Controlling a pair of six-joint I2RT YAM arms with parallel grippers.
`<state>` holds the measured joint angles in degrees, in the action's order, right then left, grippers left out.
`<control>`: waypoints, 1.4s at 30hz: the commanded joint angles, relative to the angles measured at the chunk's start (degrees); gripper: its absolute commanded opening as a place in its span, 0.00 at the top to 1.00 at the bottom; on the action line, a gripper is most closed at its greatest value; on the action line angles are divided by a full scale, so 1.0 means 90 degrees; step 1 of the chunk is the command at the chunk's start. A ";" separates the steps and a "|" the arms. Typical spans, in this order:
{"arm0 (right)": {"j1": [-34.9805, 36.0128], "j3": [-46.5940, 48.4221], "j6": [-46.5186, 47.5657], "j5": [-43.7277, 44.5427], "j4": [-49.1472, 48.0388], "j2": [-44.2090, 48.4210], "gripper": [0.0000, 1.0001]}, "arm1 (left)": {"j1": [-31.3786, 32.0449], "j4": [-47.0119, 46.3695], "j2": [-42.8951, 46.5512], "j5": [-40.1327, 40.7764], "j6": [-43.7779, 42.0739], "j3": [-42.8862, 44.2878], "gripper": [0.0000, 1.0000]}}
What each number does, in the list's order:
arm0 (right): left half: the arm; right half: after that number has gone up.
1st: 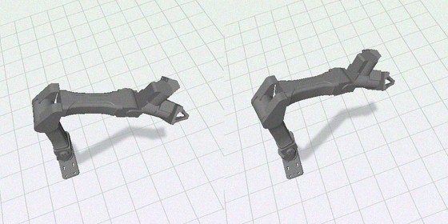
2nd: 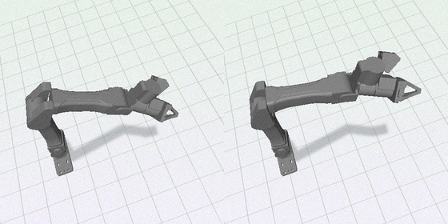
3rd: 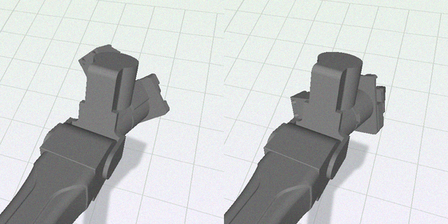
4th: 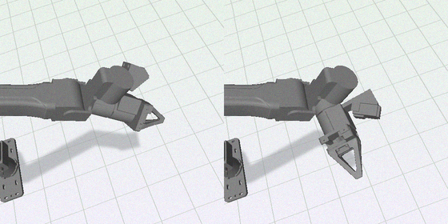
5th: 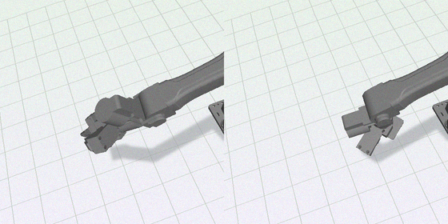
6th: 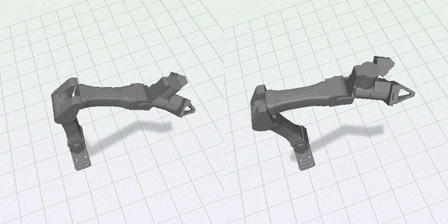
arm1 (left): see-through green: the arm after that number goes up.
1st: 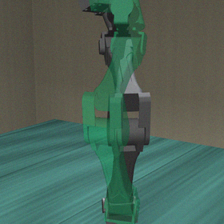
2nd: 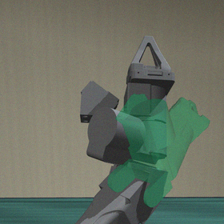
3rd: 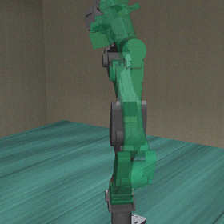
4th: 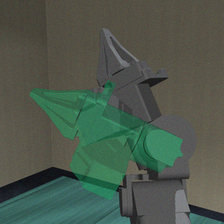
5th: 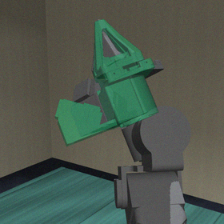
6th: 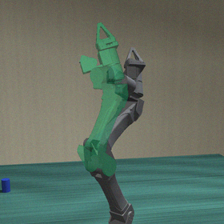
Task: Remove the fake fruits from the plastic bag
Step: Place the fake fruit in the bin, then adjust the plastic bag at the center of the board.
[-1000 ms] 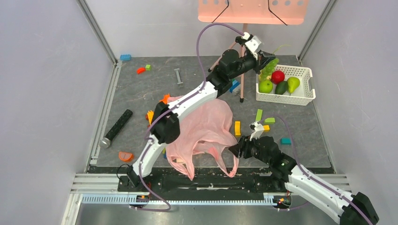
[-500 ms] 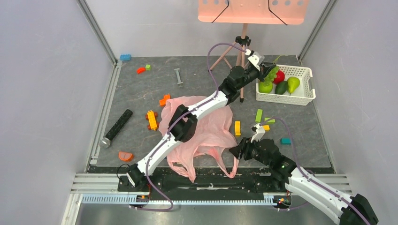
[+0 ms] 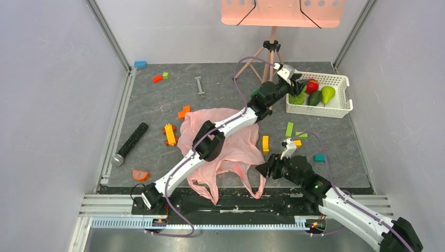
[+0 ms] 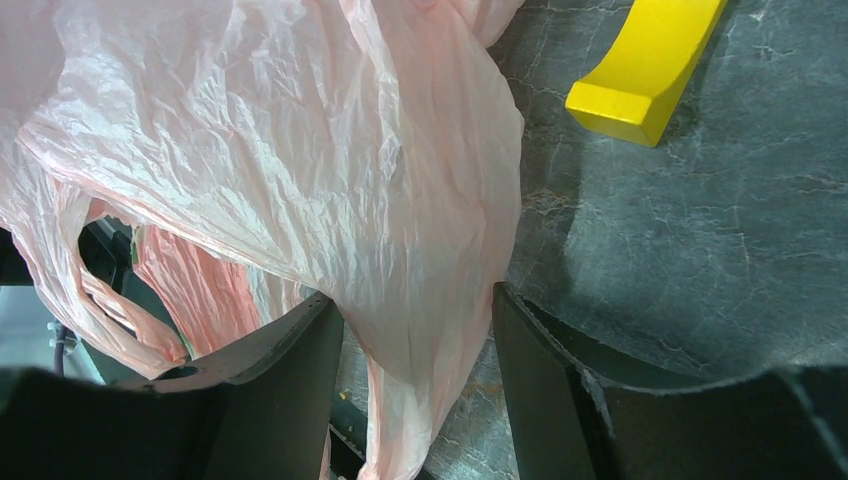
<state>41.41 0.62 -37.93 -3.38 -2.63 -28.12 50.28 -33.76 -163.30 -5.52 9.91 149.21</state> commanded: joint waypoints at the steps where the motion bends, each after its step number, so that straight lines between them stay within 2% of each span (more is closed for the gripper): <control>1: 0.0008 -0.0384 0.0040 -0.0039 -0.0229 -0.0065 0.41 | 0.0025 -0.0361 -0.0113 0.0183 0.0164 0.0326 0.37; 3: 0.0007 -0.0391 0.0037 -0.0044 -0.0229 -0.0051 0.41 | 0.0027 -0.0347 -0.0116 0.0152 0.0178 0.0307 0.29; 8: 0.0009 -0.0411 0.0032 -0.0027 -0.0201 0.0031 0.40 | 0.0027 -0.0341 -0.0067 0.0079 0.0241 0.0265 0.18; 12: 0.0010 -0.0348 0.0035 0.0008 -0.0147 0.0070 0.40 | 0.0019 -0.0368 0.0240 -0.0081 0.0212 -0.0004 0.01; 25: 0.0008 0.0658 0.0438 0.0243 0.0558 -0.0007 0.35 | 0.0048 -0.0528 0.2565 -0.0230 0.0100 -0.2079 0.00; 33: 0.0009 0.1228 0.0575 0.0130 0.0857 0.0083 0.29 | 0.0131 0.0157 0.4167 0.0202 0.0163 -0.3173 0.00; 39: 0.0009 0.1905 0.0943 0.0320 0.1471 0.0195 0.18 | 0.0151 0.0572 0.5986 0.0780 0.0062 -0.5028 0.00; 42: 0.0010 0.2305 0.1125 0.0336 0.1750 0.0147 0.16 | 0.0146 0.1199 0.6848 0.0919 -0.0076 -0.5786 0.00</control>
<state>41.41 15.53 -31.16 -1.85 10.02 -27.03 51.62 -29.63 -111.02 -1.39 11.05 103.90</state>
